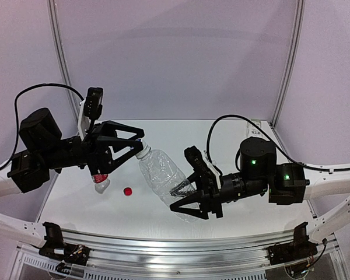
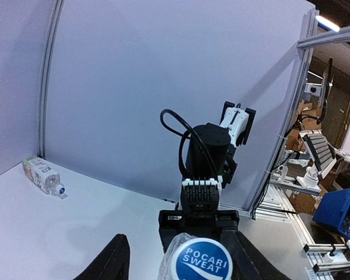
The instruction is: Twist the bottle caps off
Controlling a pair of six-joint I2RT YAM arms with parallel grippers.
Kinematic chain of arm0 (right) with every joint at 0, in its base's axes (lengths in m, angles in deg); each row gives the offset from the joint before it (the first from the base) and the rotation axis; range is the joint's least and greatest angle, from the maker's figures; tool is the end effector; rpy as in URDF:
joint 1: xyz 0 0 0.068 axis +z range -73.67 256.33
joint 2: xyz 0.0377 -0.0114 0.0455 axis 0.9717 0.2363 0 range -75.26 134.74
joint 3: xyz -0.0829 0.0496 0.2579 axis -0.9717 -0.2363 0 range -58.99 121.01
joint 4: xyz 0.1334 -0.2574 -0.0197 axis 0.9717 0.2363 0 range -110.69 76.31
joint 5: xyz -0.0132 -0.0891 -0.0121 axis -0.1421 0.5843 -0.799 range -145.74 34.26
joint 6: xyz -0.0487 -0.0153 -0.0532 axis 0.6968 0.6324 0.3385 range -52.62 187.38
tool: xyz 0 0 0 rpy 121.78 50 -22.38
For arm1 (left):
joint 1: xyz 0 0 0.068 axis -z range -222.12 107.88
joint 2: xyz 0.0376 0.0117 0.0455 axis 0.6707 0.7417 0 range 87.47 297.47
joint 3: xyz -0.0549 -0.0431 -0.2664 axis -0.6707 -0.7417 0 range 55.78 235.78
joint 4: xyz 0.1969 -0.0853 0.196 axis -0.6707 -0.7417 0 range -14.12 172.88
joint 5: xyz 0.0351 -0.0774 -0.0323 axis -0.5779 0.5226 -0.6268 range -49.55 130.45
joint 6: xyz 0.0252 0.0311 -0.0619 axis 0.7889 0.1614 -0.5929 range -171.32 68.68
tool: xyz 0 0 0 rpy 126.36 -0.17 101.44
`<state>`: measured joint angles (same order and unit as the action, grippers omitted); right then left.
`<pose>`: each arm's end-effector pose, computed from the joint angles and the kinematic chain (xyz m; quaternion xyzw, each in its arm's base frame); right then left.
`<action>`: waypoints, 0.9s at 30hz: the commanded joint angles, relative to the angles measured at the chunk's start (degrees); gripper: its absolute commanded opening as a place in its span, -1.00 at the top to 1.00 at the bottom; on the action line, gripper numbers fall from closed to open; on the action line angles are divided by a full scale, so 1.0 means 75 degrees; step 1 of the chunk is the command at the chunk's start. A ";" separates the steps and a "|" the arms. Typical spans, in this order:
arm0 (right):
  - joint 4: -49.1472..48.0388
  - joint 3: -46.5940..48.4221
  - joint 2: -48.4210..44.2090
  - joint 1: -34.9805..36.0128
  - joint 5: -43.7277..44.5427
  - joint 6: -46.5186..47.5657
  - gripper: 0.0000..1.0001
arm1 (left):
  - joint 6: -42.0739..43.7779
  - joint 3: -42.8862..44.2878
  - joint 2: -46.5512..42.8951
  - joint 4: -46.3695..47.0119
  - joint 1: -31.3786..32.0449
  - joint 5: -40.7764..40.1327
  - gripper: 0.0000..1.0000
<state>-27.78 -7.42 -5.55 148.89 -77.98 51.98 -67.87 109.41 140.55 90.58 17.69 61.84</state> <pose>0.0787 0.3285 0.3097 -0.4700 0.6065 0.5403 0.3454 0.1140 -0.2405 0.4082 0.3675 0.5461 -0.5547 0.5090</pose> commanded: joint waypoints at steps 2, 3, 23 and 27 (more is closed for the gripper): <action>-0.0125 -0.0087 -0.0134 -0.0046 -0.0027 -0.0012 0.50 | 0.0016 0.0110 0.0134 0.0062 -0.0030 0.0137 0.08; -0.0121 -0.0086 -0.0131 -0.0052 -0.0018 -0.0011 0.50 | 0.0010 0.0109 0.0149 0.0071 -0.0031 0.0118 0.16; 0.0899 0.0321 0.0508 -0.0028 0.4540 -0.0082 0.63 | -0.2524 0.0426 0.1530 -0.0126 0.0626 -0.4738 0.56; 0.0899 0.0307 0.0488 -0.0028 0.4586 -0.0021 0.63 | -0.2513 0.0484 0.1760 -0.0046 0.0627 -0.4766 0.35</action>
<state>-22.31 -7.07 -2.45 148.64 -48.10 51.63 -85.75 111.77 152.03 91.39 21.36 29.23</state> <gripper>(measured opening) 0.469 0.303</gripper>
